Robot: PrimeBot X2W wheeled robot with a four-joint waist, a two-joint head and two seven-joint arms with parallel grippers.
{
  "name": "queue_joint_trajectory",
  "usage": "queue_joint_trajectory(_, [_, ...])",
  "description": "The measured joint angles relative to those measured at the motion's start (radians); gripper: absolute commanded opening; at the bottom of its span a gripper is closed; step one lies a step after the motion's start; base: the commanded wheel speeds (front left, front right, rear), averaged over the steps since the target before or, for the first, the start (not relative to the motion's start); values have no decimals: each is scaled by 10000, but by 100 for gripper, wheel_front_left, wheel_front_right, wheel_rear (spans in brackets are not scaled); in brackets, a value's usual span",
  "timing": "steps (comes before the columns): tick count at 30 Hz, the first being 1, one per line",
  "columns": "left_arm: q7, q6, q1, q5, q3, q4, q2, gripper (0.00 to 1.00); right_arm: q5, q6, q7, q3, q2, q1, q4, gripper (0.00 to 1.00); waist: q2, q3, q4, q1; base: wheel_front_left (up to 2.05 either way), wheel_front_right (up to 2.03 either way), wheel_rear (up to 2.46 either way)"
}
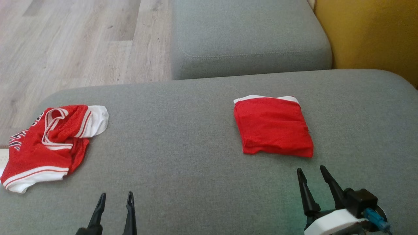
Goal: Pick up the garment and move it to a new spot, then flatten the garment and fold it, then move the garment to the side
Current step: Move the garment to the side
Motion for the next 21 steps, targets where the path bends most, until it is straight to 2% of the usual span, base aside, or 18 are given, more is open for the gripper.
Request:
queue_joint_trajectory(9, [0, -96, -69, 4, -280, 2, 0, 100, 111, 0, 2, -207, -2, -84, 334, 100, 0, 424, 205, 0, 0, 0, 0])
queue_joint_trajectory(14, [0, -96, -321, 4, -401, 56, 2, 100, 115, 0, 2, -326, -146, -608, 1283, 100, 0, 621, 354, 0, 0, 0, 0])
queue_joint_trajectory(21, [0, -121, -494, 21, -731, 59, 2, 100, 685, 0, 288, -658, -573, -2301, 2834, 100, 0, 922, 489, 0, 0, 0, 0])
